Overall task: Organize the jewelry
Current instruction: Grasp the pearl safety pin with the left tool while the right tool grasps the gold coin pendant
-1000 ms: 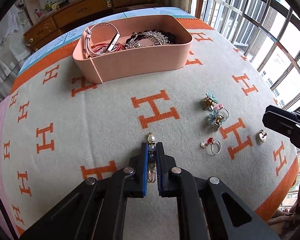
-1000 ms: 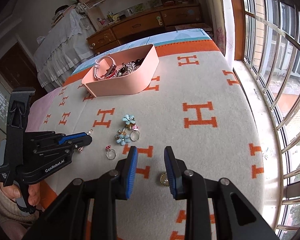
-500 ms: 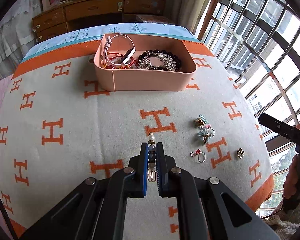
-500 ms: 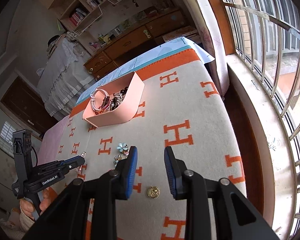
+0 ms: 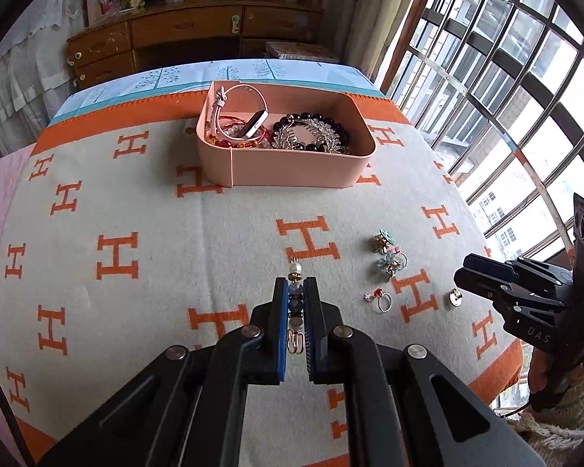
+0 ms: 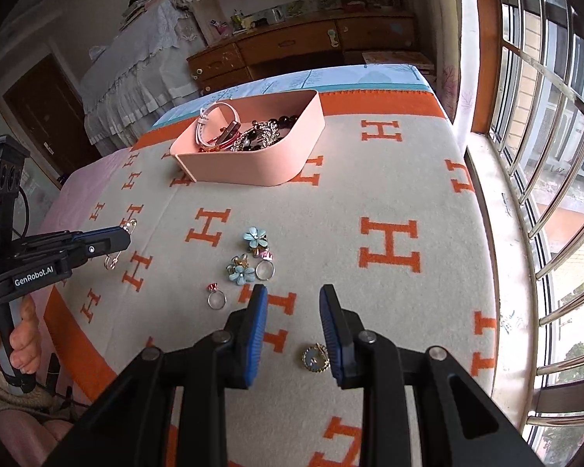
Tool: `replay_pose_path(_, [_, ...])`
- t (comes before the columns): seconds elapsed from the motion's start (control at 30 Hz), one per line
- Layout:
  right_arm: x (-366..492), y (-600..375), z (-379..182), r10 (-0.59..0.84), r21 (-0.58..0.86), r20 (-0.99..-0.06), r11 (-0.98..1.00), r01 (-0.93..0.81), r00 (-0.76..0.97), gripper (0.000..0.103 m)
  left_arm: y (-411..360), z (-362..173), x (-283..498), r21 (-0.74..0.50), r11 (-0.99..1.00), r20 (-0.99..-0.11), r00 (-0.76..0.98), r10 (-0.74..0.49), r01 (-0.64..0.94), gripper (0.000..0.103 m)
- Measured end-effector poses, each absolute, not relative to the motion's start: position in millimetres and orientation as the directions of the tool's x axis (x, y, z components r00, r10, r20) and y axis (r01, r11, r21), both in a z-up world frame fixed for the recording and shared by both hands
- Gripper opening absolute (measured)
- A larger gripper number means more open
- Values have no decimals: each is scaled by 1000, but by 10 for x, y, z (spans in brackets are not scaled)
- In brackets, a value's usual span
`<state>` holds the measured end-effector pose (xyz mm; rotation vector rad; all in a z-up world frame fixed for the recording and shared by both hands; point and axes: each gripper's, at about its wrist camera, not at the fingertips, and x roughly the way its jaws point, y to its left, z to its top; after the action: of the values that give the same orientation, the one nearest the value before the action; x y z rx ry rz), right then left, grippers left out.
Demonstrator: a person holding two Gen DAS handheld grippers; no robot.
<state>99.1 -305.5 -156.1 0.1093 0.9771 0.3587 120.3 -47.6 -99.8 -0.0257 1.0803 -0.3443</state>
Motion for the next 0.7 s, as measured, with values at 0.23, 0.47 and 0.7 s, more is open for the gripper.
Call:
replay_pose_path(0.23, [688, -2940, -1675, 289, 110, -820, 927, -359, 493, 28, -513, -1043, 1174, -205, 940, -861, 406, -306, 273, 5])
replay_pose_path(0.47, [637, -2938, -1769, 242, 57, -830, 933, -356, 503, 28, -530, -1064, 1143, -208, 938, -864, 398, -309, 277, 5])
replay_pose_path(0.7, [695, -2975, -1833, 236, 48, -824, 935, -351, 516, 28, -485, -1063, 1122, -217, 938, -862, 399, -313, 269, 5])
